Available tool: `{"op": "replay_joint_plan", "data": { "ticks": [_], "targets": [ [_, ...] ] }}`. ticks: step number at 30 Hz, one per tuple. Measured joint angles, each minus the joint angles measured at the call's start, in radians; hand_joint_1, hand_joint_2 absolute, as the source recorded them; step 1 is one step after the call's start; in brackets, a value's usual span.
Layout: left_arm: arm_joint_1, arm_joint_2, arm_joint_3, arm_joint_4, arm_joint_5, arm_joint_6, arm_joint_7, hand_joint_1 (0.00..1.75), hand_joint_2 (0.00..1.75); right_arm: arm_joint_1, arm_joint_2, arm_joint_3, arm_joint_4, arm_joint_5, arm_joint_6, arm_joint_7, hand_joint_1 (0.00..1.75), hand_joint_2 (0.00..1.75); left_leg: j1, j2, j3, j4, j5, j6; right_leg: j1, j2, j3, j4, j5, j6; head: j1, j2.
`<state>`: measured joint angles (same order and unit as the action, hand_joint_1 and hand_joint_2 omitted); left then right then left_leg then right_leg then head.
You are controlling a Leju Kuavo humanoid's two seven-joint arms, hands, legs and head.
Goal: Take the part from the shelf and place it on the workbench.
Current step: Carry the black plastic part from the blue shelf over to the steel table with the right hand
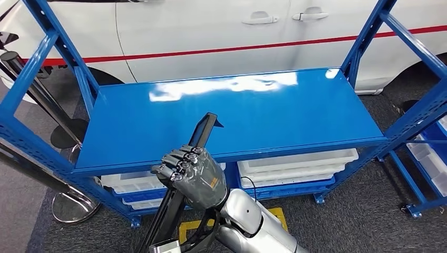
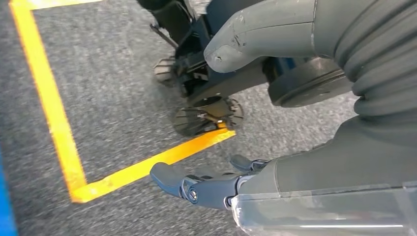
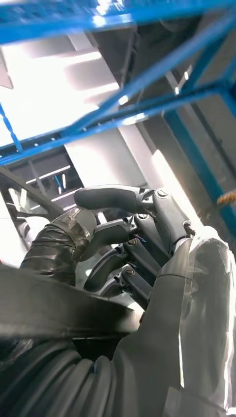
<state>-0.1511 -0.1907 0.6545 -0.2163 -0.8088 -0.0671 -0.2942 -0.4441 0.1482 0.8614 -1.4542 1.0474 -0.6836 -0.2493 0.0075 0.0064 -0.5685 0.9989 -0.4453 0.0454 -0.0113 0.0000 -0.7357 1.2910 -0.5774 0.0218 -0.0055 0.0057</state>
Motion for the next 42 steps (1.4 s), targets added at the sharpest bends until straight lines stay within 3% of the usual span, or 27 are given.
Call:
{"op": "replay_joint_plan", "data": {
  "ticks": [1,2,4,6,9,10,12,14,15,16,18,20,21,23,26,27,28,30,31,32,33,35,37,38,40,42],
  "targets": [
    [-0.001,0.000,-0.002,0.000,-0.004,-0.002,0.001,0.00,1.75,-0.009,-0.006,0.009,0.006,0.001,0.001,0.003,1.75,1.75,0.000,0.001,-0.013,0.003,0.008,-0.002,-0.002,0.000,0.013,0.008,0.011,0.002,0.000,0.000],
    [-0.002,0.000,-0.005,0.000,-0.006,-0.003,0.002,0.00,1.75,-0.018,-0.010,0.016,0.012,-0.012,0.005,0.002,1.75,1.75,0.001,0.001,-0.027,0.008,0.014,-0.005,-0.004,0.000,0.044,-0.020,0.036,0.003,0.000,0.000],
    [-0.003,-0.001,-0.009,0.000,-0.008,-0.004,0.004,0.00,1.75,-0.034,-0.016,0.028,0.022,-0.068,0.014,-0.008,1.75,1.75,0.001,0.000,-0.050,0.022,0.024,-0.013,-0.005,0.000,0.139,-0.146,0.068,0.000,0.000,0.000],
    [-0.005,-0.002,-0.011,0.000,-0.008,-0.004,0.004,0.00,1.75,-0.046,-0.017,0.035,0.026,-0.112,0.013,-0.022,1.75,1.75,-0.001,0.000,-0.063,0.031,0.033,-0.024,-0.001,0.001,0.194,-0.236,0.066,-0.009,0.000,0.000],
    [-0.007,-0.004,-0.014,0.000,-0.009,-0.004,0.005,0.00,1.75,-0.050,-0.019,0.042,0.026,-0.118,-0.001,-0.033,1.75,1.75,0.002,0.000,-0.070,0.032,0.046,-0.045,0.004,-0.001,0.189,-0.255,0.076,-0.030,0.000,0.000],
    [-0.007,-0.005,-0.014,0.000,-0.010,-0.005,0.005,0.00,1.75,-0.052,-0.019,0.045,0.026,-0.116,-0.002,-0.034,1.75,1.75,0.004,-0.001,-0.076,0.042,0.034,-0.051,0.003,-0.002,0.183,-0.257,0.085,-0.039,0.000,0.000],
    [-0.007,-0.006,-0.015,0.000,-0.012,-0.006,0.005,0.00,1.75,-0.058,-0.019,0.049,0.026,-0.115,0.002,-0.034,1.75,1.75,0.007,-0.002,-0.102,0.110,-0.037,-0.059,0.001,-0.005,0.166,-0.262,0.105,-0.054,-0.002,0.000],
    [-0.007,-0.007,-0.018,0.000,-0.016,-0.007,0.005,0.00,1.75,-0.060,-0.021,0.052,0.026,-0.136,0.016,-0.037,1.75,1.75,0.007,-0.002,-0.134,0.226,-0.125,-0.064,0.004,-0.005,0.142,-0.261,0.123,-0.060,-0.003,0.000],
    [-0.007,-0.007,-0.019,0.000,-0.018,-0.008,0.004,0.00,1.75,-0.060,-0.022,0.053,0.027,-0.153,0.024,-0.041,1.75,1.75,0.008,-0.002,-0.144,0.275,-0.152,-0.066,0.006,-0.005,0.131,-0.260,0.131,-0.061,-0.003,0.000],
    [-0.007,-0.007,-0.021,0.000,-0.018,-0.008,0.004,0.00,1.75,-0.061,-0.025,0.054,0.028,-0.174,0.036,-0.047,1.75,1.75,0.008,-0.002,-0.141,0.301,-0.159,-0.068,0.007,-0.006,0.118,-0.259,0.139,-0.061,-0.003,0.000],
    [-0.006,-0.007,-0.022,0.000,-0.018,-0.008,0.004,0.00,1.75,-0.062,-0.031,0.056,0.030,-0.205,0.058,-0.056,1.75,1.75,0.008,-0.002,-0.091,0.265,-0.125,-0.067,0.008,-0.006,0.093,-0.254,0.155,-0.059,-0.003,0.000],
    [-0.006,-0.006,-0.023,0.000,-0.018,-0.008,0.003,0.00,1.75,-0.065,-0.035,0.059,0.031,-0.202,0.073,-0.056,1.75,1.75,0.007,-0.002,0.004,0.136,-0.085,-0.061,0.008,-0.005,0.070,-0.246,0.170,-0.053,-0.003,0.000],
    [-0.006,-0.006,-0.024,0.000,-0.018,-0.008,0.003,0.00,1.75,-0.068,-0.035,0.061,0.031,-0.192,0.078,-0.053,1.75,1.75,0.005,-0.003,0.042,0.077,-0.079,-0.056,0.008,-0.005,0.063,-0.244,0.177,-0.048,-0.003,0.000],
    [-0.006,-0.006,-0.026,0.000,-0.019,-0.009,0.001,0.00,1.75,-0.076,-0.037,0.069,0.031,-0.181,0.087,-0.047,1.75,1.75,-0.002,-0.006,0.070,0.020,-0.085,-0.045,0.008,-0.004,0.058,-0.244,0.190,-0.036,-0.003,0.000],
    [-0.005,-0.008,-0.028,0.000,-0.019,-0.009,0.001,0.00,1.75,-0.080,-0.040,0.073,0.031,-0.185,0.093,-0.043,1.75,1.75,-0.002,-0.006,0.058,0.012,-0.063,-0.026,0.006,-0.004,0.054,-0.248,0.201,-0.016,-0.003,0.000],
    [-0.005,-0.009,-0.029,0.000,-0.019,-0.009,0.001,0.00,1.75,-0.081,-0.041,0.073,0.031,-0.186,0.094,-0.043,1.75,1.75,0.000,-0.004,0.051,0.008,-0.051,-0.017,0.005,-0.003,0.046,-0.234,0.182,-0.012,-0.002,0.000],
    [-0.006,-0.009,-0.029,0.000,-0.019,-0.010,0.001,0.00,1.75,-0.082,-0.043,0.074,0.031,-0.187,0.094,-0.043,1.75,1.75,0.002,-0.002,0.043,0.005,-0.039,-0.010,0.004,-0.002,0.031,-0.200,0.145,-0.008,-0.002,0.000],
    [-0.006,-0.010,-0.030,0.000,-0.019,-0.010,0.001,0.00,1.75,-0.083,-0.046,0.075,0.031,-0.190,0.095,-0.042,1.75,1.75,0.001,0.001,0.019,0.005,-0.020,-0.001,0.003,-0.001,-0.007,-0.079,0.050,-0.003,-0.002,0.000],
    [-0.006,-0.010,-0.030,0.000,-0.019,-0.010,0.001,0.00,1.75,-0.083,-0.048,0.075,0.031,-0.191,0.095,-0.039,1.75,1.75,0.001,0.002,0.006,0.007,-0.011,-0.001,0.002,-0.001,-0.021,-0.019,0.020,0.000,-0.002,0.000],
    [-0.006,-0.010,-0.030,0.000,-0.019,-0.009,0.001,0.00,1.75,-0.083,-0.050,0.076,0.031,-0.190,0.096,-0.035,1.75,1.75,0.000,0.002,-0.006,0.009,-0.003,-0.002,0.001,-0.001,-0.022,0.018,0.012,0.001,-0.002,0.000],
    [-0.006,-0.010,-0.030,0.000,-0.019,-0.009,0.001,0.00,1.75,-0.084,-0.052,0.076,0.031,-0.187,0.095,-0.030,1.75,1.75,0.000,0.002,-0.019,0.011,0.005,-0.003,0.001,-0.001,-0.006,0.019,0.022,0.001,-0.002,0.000],
    [-0.006,-0.011,-0.030,0.000,-0.019,-0.009,0.001,0.00,1.75,-0.088,-0.054,0.076,0.030,-0.182,0.094,-0.021,1.75,1.75,0.000,0.002,-0.039,0.018,0.016,-0.009,0.000,-0.001,0.082,-0.082,0.062,-0.004,-0.002,0.000],
    [-0.007,-0.012,-0.030,0.000,-0.019,-0.009,0.001,0.00,1.75,-0.094,-0.053,0.076,0.028,-0.180,0.092,-0.017,1.75,1.75,-0.002,0.001,-0.053,0.026,0.025,-0.018,0.003,-0.001,0.169,-0.208,0.074,-0.012,-0.002,0.000],
    [-0.009,-0.013,-0.030,0.000,-0.019,-0.009,0.001,0.00,1.75,-0.097,-0.053,0.076,0.027,-0.180,0.092,-0.015,1.75,1.75,-0.004,0.001,-0.056,0.028,0.029,-0.023,0.005,0.000,0.190,-0.243,0.072,-0.017,-0.002,0.000],
    [-0.011,-0.014,-0.030,0.000,-0.019,-0.009,0.000,0.00,1.75,-0.098,-0.053,0.076,0.025,-0.180,0.092,-0.013,1.75,1.75,-0.004,0.000,-0.059,0.027,0.040,-0.036,0.008,0.000,0.188,-0.254,0.078,-0.027,-0.002,0.000],
    [-0.011,-0.014,-0.030,0.000,-0.019,-0.009,0.000,0.00,1.75,-0.100,-0.053,0.076,0.025,-0.180,0.092,-0.011,1.75,1.75,0.000,0.000,-0.071,0.043,0.023,-0.047,0.006,-0.002,0.179,-0.261,0.092,-0.043,-0.002,0.000]
  ]
}}
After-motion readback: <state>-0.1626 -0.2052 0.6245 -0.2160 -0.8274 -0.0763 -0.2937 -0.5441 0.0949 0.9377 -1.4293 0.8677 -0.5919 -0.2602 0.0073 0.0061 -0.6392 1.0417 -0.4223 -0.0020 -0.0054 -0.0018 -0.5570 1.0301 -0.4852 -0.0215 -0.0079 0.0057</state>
